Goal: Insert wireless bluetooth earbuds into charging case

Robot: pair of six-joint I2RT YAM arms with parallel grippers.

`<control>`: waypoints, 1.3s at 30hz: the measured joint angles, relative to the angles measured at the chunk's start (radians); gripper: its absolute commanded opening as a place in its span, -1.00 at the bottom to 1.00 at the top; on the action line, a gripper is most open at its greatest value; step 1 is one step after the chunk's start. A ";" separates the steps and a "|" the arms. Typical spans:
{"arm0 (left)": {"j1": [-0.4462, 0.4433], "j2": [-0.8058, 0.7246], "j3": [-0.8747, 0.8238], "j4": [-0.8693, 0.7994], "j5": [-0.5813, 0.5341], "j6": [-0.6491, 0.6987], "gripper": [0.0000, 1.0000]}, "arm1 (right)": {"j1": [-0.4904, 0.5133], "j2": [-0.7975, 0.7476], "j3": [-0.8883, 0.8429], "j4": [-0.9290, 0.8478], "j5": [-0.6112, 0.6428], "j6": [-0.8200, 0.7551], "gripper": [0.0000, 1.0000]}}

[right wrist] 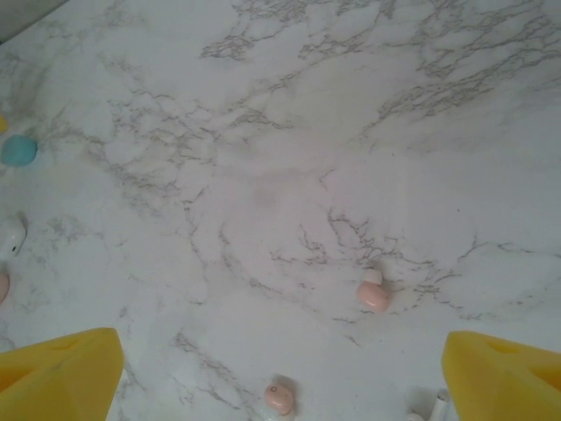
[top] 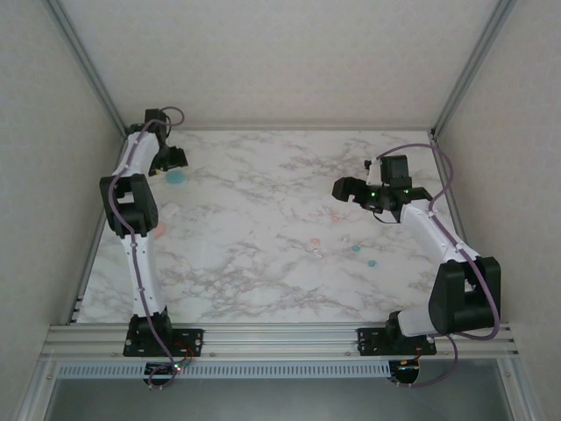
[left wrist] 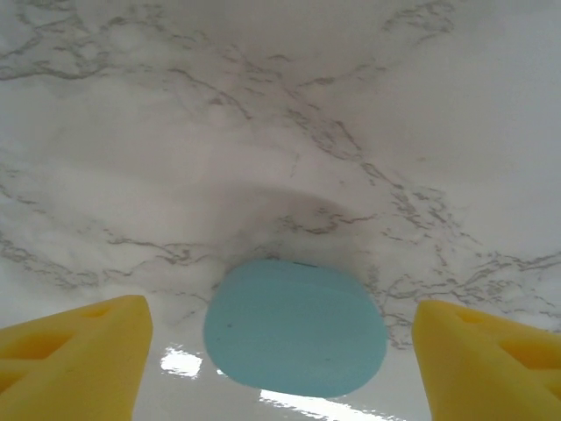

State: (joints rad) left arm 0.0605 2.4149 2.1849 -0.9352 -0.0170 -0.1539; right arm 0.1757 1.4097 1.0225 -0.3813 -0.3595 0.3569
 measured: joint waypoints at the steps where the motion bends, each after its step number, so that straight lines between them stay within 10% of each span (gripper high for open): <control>1: -0.007 0.007 0.012 -0.006 -0.003 0.002 0.58 | 0.000 0.000 -0.002 -0.002 0.000 0.001 0.90; 23: -0.033 0.087 0.099 -0.089 -0.087 0.045 0.51 | 0.002 -0.014 -0.015 -0.035 0.024 0.007 0.98; 39: -0.033 0.134 0.130 -0.089 -0.059 0.057 0.04 | 0.006 -0.045 -0.015 -0.054 0.029 0.018 0.98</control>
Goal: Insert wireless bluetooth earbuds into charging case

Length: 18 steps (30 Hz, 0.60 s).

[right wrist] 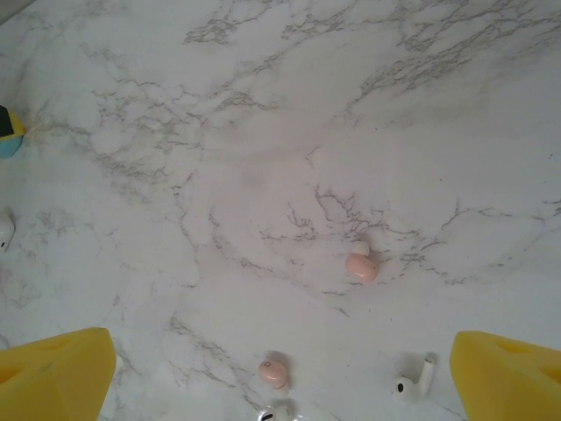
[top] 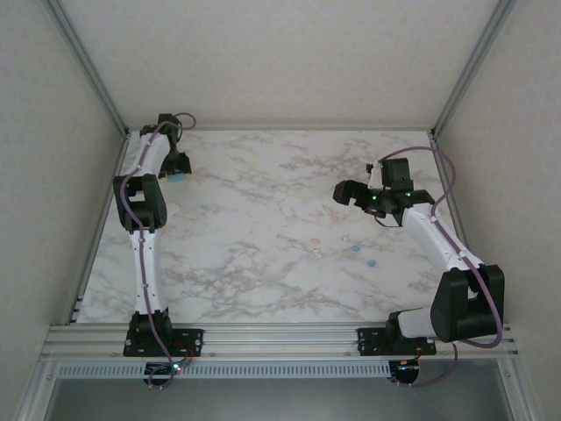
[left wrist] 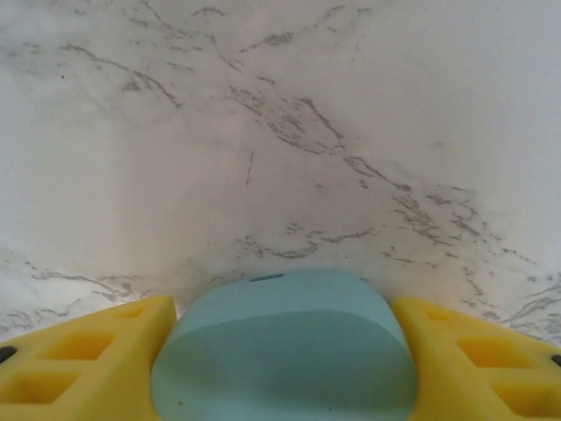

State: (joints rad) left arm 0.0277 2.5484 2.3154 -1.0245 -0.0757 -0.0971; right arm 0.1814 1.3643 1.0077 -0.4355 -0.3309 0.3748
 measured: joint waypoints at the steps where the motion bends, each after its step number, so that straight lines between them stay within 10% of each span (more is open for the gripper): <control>1: 0.000 0.000 0.000 0.000 0.004 0.000 0.02 | 0.000 0.000 0.000 0.000 0.002 0.001 0.98; 10: -0.031 -0.066 -0.106 0.014 0.082 0.011 -0.01 | 0.001 -0.002 -0.019 0.005 0.011 0.011 0.98; 18: -0.297 -0.267 -0.397 0.071 0.145 0.030 0.00 | 0.001 -0.003 -0.038 0.009 0.068 0.019 0.98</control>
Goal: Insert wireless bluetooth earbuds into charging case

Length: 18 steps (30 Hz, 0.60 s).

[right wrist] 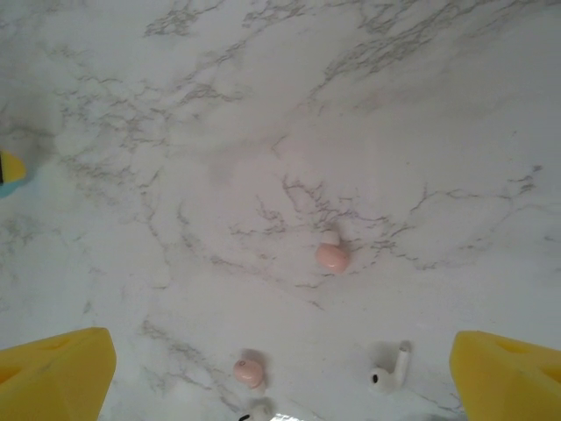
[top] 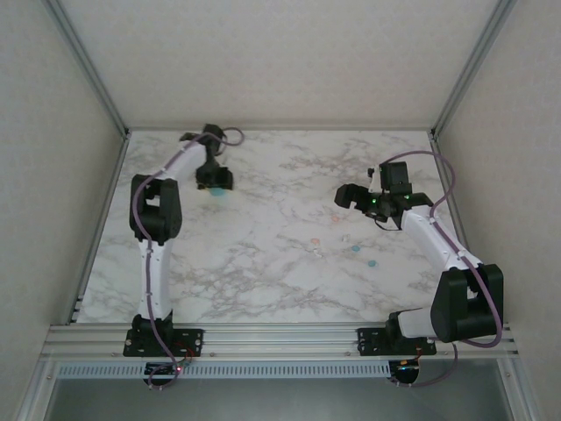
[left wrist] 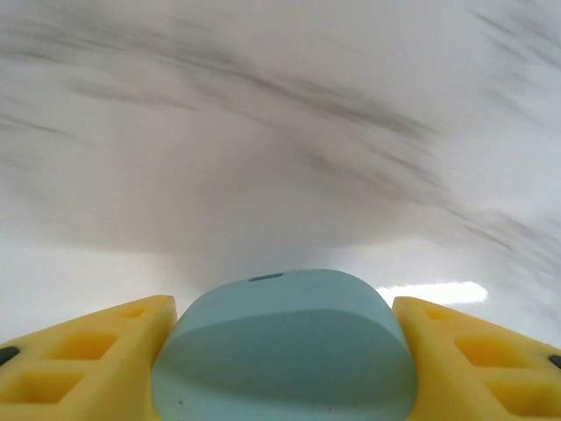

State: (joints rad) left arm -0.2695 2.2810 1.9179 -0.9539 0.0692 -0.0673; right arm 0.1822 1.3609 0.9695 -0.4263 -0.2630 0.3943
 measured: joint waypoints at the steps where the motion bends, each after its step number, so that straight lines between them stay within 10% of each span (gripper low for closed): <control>1: -0.035 -0.018 -0.023 0.005 0.005 0.000 0.00 | 0.000 -0.004 -0.005 0.005 0.014 0.004 0.98; 18: -0.449 -0.159 -0.258 0.121 -0.030 -0.085 0.00 | 0.002 -0.193 -0.124 0.103 0.223 0.024 0.76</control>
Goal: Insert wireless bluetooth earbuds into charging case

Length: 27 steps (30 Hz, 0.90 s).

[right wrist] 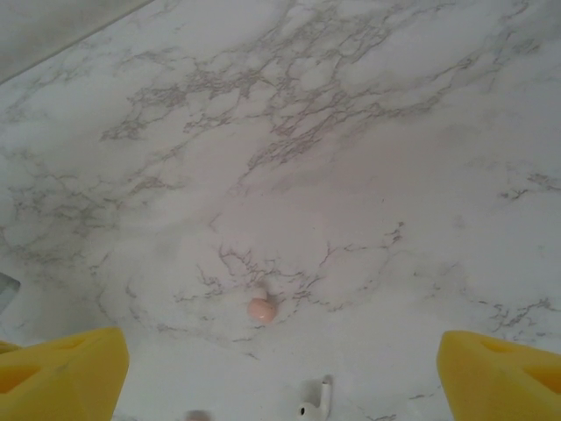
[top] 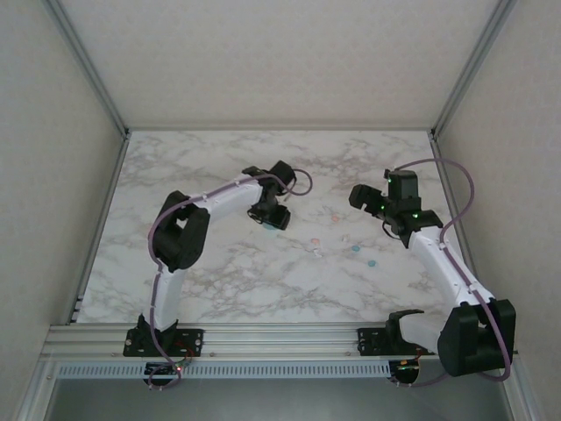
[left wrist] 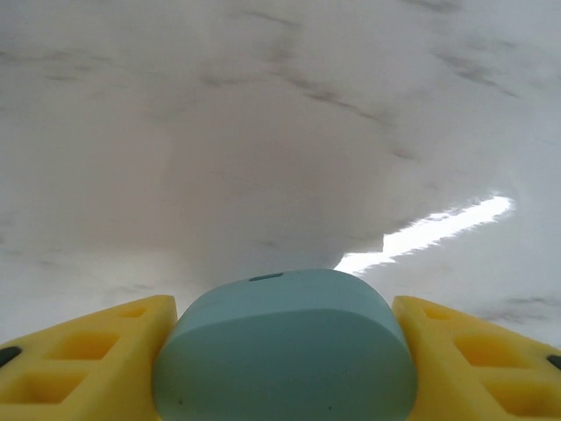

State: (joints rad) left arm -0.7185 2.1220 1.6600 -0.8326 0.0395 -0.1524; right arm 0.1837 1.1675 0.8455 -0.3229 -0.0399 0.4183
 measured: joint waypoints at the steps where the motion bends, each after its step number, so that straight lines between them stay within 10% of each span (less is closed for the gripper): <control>1: -0.017 0.000 0.000 0.006 0.000 -0.006 0.00 | 0.000 -0.003 -0.010 0.013 -0.006 -0.006 0.73; 27: -0.066 0.000 -0.062 0.043 -0.052 -0.035 0.35 | 0.007 0.059 -0.057 0.110 -0.192 -0.171 0.62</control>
State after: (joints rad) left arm -0.7849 2.1220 1.5982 -0.7895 -0.0124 -0.1875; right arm 0.1905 1.2266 0.7887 -0.2127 -0.2314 0.2478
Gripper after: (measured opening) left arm 0.662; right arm 0.813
